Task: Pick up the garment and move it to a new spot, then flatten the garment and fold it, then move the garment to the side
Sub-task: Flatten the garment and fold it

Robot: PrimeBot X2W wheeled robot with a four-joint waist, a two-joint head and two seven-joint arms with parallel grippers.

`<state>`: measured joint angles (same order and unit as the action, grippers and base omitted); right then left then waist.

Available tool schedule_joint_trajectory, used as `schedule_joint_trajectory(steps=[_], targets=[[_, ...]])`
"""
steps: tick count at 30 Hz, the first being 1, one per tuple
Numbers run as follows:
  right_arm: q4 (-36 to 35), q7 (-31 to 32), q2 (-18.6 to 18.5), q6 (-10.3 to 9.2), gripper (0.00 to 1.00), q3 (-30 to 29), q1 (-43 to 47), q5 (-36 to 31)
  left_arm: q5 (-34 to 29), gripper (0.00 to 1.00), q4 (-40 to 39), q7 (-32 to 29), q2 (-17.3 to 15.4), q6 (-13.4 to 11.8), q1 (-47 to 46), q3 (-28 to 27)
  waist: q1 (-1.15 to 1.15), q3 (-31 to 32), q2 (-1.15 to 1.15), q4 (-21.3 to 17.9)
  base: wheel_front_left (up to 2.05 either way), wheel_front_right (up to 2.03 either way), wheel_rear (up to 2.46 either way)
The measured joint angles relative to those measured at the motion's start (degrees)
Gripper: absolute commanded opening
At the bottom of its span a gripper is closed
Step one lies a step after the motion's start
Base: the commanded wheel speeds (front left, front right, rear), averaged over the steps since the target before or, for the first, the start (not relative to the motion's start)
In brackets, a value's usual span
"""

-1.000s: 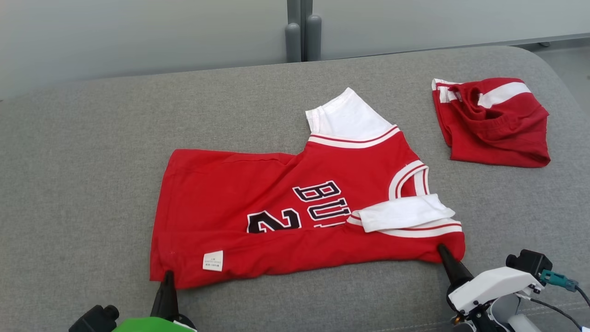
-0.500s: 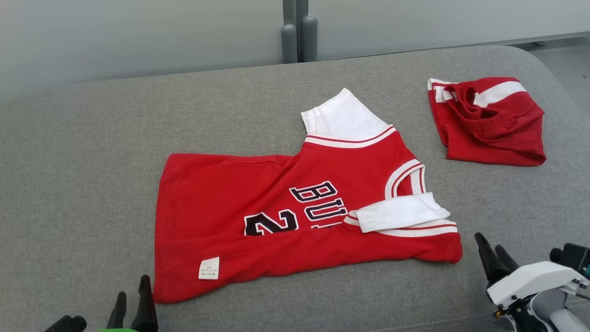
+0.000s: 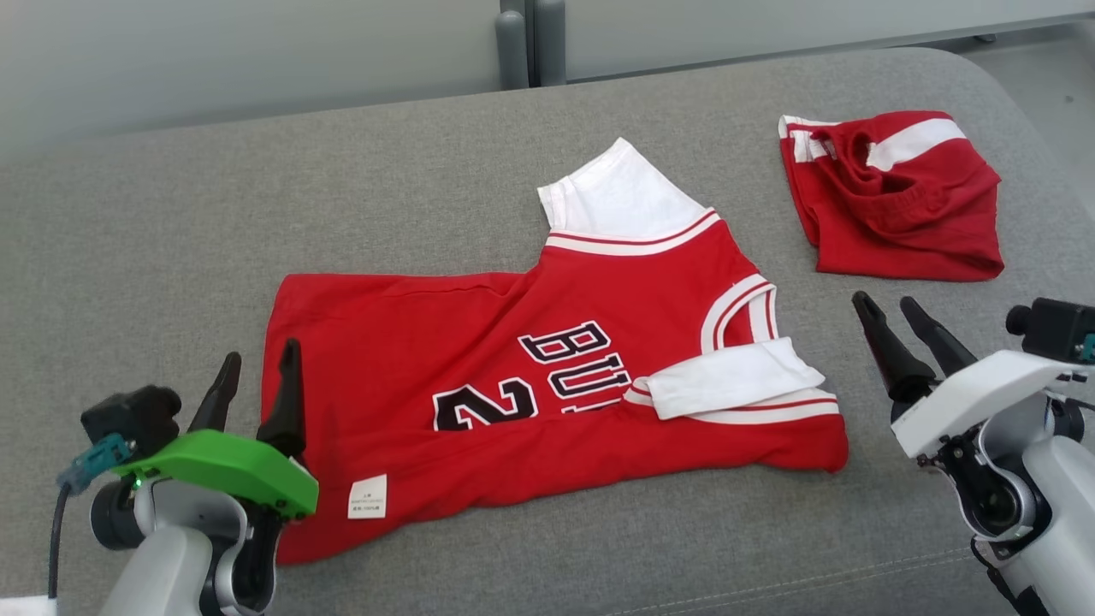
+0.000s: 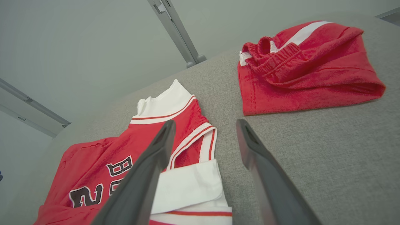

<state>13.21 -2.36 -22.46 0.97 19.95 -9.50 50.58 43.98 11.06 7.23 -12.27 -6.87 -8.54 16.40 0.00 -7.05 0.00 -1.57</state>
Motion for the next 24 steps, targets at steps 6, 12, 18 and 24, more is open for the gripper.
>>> schedule_joint_trajectory(steps=[6, 12, 18, 24], targets=[[-2.32, 2.67, -0.18, 0.11, 1.00, 2.27, -4.71, -1.91, -2.16, 1.00, 5.77, -4.26, 0.12, -0.22, -7.33, -0.02, 0.00, -3.21, 0.00, -0.98, 0.00, 0.00, 0.00], [-3.42, 4.03, -0.25, 0.46, 1.00, 3.08, -7.84, -2.67, -6.14, 1.00, 11.50, -7.76, -1.74, -0.22, -13.19, -0.24, 0.00, -6.58, 0.00, -2.29, 0.00, 0.00, 0.00], [-3.74, 5.01, -0.36, 0.46, 1.00, 3.18, -9.57, -2.85, -8.43, 1.00, 14.95, -10.03, -1.88, -0.23, -18.37, 0.45, 0.00, -9.66, 0.00, -3.41, 0.00, 0.00, 0.00], [-3.56, 5.01, -0.25, 0.46, 1.00, 3.25, -10.67, -3.22, -9.46, 1.00, 19.23, -10.71, -1.64, -0.22, -21.26, -0.09, 0.00, -11.92, 0.00, -3.96, 0.00, 0.00, 0.00]])
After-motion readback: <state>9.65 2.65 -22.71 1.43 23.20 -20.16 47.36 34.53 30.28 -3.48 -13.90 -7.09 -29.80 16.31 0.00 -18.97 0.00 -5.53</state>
